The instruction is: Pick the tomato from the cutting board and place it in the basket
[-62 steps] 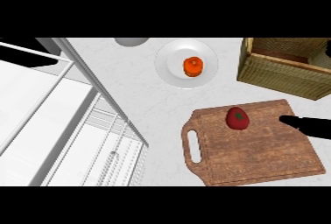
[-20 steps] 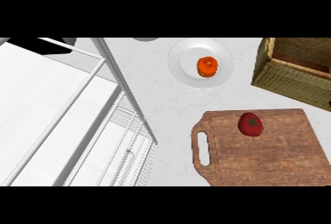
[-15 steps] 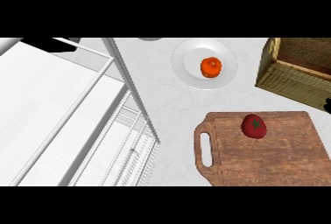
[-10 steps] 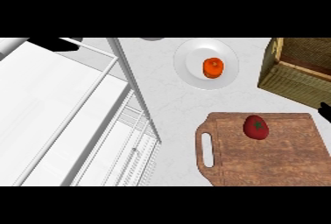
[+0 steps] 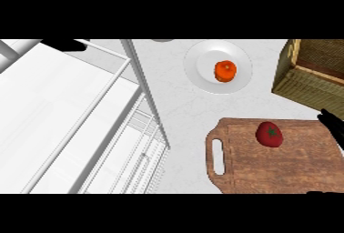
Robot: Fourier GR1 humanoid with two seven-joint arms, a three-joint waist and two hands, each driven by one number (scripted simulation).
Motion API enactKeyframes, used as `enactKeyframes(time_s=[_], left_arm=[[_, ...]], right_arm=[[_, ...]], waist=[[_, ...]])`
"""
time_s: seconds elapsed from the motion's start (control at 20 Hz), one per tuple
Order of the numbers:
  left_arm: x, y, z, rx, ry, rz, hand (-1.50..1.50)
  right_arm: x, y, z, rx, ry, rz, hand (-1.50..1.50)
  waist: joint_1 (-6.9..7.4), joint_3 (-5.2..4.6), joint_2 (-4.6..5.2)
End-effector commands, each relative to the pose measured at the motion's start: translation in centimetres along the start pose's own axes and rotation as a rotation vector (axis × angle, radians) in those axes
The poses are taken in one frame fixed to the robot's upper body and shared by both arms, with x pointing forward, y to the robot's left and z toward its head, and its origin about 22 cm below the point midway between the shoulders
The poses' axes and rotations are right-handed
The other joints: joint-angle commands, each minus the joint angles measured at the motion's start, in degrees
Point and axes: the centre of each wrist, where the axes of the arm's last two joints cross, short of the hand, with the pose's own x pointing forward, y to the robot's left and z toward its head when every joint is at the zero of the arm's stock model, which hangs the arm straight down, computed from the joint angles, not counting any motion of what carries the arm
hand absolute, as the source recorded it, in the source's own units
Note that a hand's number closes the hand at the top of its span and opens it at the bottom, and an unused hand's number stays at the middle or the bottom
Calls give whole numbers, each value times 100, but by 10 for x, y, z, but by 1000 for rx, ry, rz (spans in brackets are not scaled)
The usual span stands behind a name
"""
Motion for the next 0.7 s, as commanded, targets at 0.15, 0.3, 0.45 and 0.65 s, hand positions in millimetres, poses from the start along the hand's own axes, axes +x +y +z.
enactKeyframes(time_s=[0.15, 0.3, 0.45, 0.65], left_arm=[[-65, -15, 25, -29, 343, 23, 0], [-74, -9, 33, -15, 363, 33, 0], [-74, -2, 37, -33, 351, 28, 0], [-68, -8, 30, -36, 352, 21, 0]], right_arm=[[5, 17, -13, -11, -9, 7, -150], [-3, 28, -5, 18, 25, 35, -150], [-6, 30, -8, 61, 62, 61, -150], [-10, 40, -14, 88, 79, 73, -150]], waist=[[117, -153, 148], [61, -153, 130], [130, -159, 127], [114, -147, 131]])
